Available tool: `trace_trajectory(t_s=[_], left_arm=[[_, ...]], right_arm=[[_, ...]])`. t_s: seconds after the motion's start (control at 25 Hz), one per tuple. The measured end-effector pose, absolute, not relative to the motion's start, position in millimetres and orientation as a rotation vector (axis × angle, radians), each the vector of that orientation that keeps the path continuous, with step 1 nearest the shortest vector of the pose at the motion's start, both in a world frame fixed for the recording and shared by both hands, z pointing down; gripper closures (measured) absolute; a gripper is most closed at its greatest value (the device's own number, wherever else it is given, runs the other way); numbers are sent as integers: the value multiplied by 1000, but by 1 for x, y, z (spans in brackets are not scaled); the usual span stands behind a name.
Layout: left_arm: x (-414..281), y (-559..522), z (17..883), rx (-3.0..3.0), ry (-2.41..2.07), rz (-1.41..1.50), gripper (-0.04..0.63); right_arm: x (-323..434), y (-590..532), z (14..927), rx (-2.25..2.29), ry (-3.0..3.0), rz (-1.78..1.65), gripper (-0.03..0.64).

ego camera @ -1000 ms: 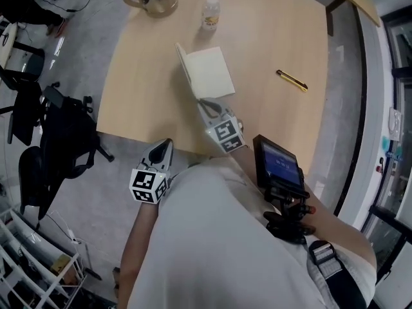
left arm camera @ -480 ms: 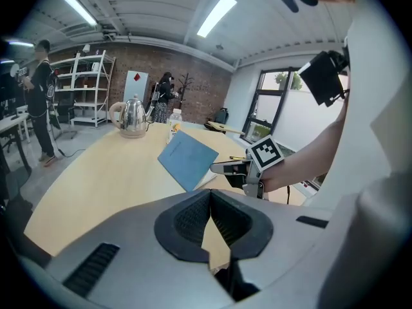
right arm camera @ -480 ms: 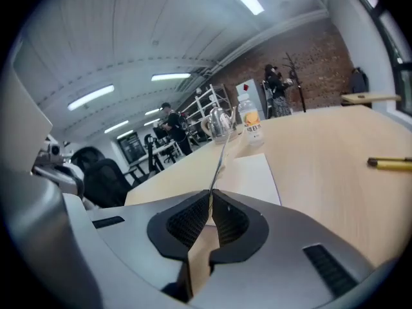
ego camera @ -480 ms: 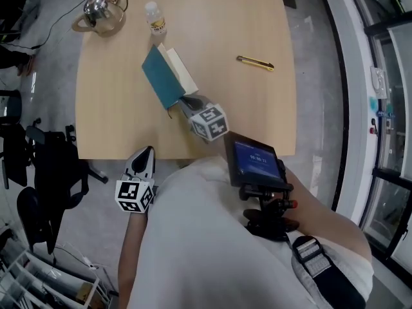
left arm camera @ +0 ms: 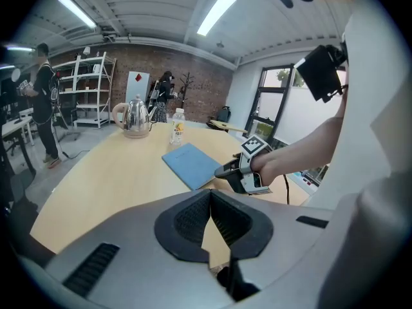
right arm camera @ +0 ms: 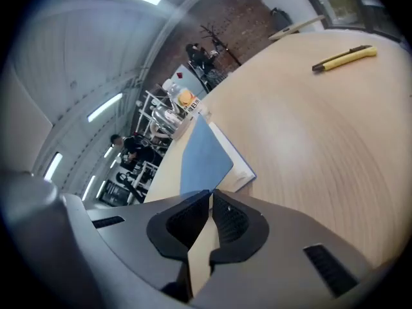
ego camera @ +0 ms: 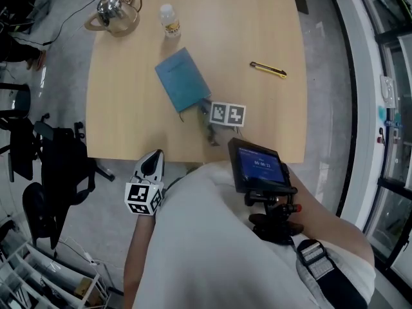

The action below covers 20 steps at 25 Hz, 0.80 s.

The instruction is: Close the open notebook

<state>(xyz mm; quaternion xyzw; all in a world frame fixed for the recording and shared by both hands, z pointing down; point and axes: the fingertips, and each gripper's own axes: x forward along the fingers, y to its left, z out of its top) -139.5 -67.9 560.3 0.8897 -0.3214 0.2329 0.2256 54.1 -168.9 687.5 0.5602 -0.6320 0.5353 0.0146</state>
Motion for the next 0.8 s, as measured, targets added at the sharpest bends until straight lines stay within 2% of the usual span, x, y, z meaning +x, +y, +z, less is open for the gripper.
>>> trace_trajectory(t_s=[0.36,0.8], left_arm=[[-137,-66,559,2443,-907,657,590],[-126,-75,554,2527,-794,616,589]], right_arm=[[59,-173,712,1709,-1720,1794,589],[86,-160,676,1836,-1830,1644,588]])
